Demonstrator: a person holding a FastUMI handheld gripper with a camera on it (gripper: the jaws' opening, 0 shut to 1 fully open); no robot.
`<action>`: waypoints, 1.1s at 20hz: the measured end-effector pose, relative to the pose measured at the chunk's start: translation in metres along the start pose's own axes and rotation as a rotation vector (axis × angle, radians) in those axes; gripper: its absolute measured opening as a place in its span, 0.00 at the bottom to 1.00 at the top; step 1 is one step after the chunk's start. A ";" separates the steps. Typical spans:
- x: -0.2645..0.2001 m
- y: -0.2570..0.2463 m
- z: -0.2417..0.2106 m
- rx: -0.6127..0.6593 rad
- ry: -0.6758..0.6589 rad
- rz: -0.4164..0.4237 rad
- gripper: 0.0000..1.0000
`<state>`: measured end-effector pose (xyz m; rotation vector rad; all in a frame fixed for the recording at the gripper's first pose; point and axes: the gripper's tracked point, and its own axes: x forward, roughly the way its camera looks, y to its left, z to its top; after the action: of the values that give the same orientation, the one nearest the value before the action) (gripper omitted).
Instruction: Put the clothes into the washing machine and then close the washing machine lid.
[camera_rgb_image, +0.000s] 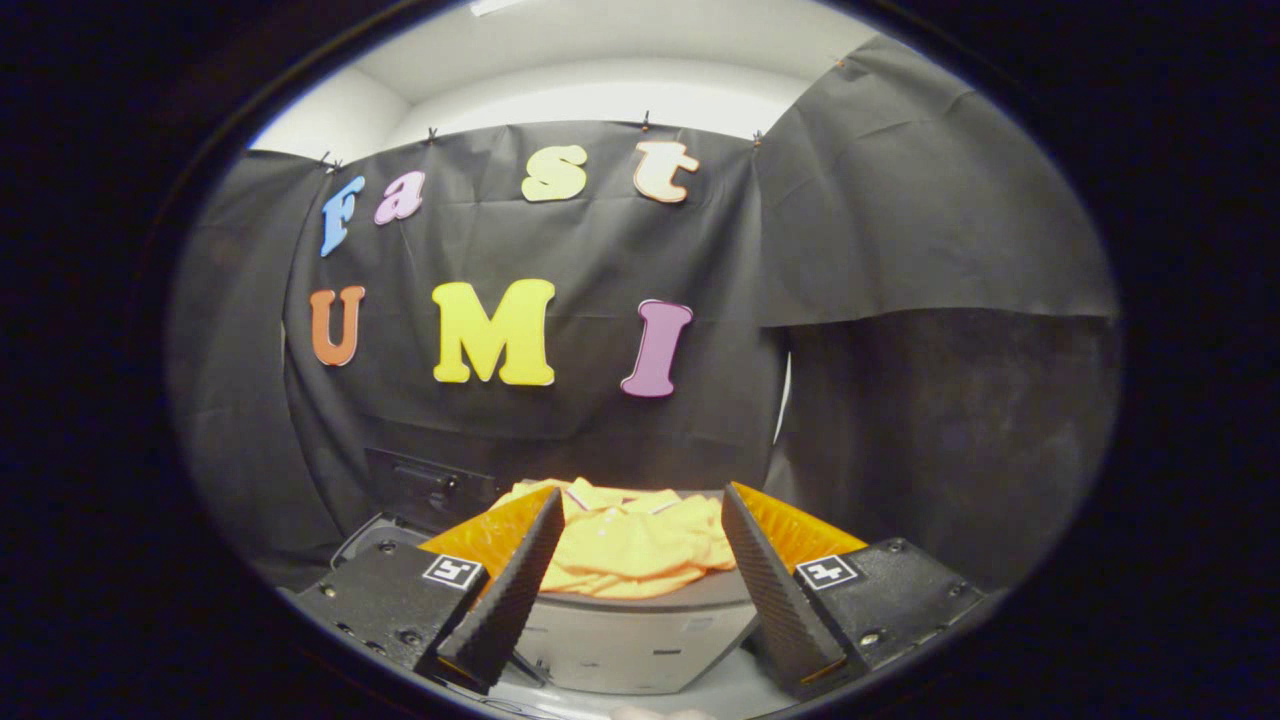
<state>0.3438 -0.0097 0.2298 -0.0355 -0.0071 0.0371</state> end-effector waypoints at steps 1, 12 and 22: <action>0.018 0.003 0.002 0.005 0.016 0.013 0.99; 0.181 0.036 -0.059 0.062 0.301 0.062 0.99; 0.214 0.041 -0.169 0.000 0.610 -0.005 0.99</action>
<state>0.5580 0.0332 0.0609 -0.0459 0.6025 0.0204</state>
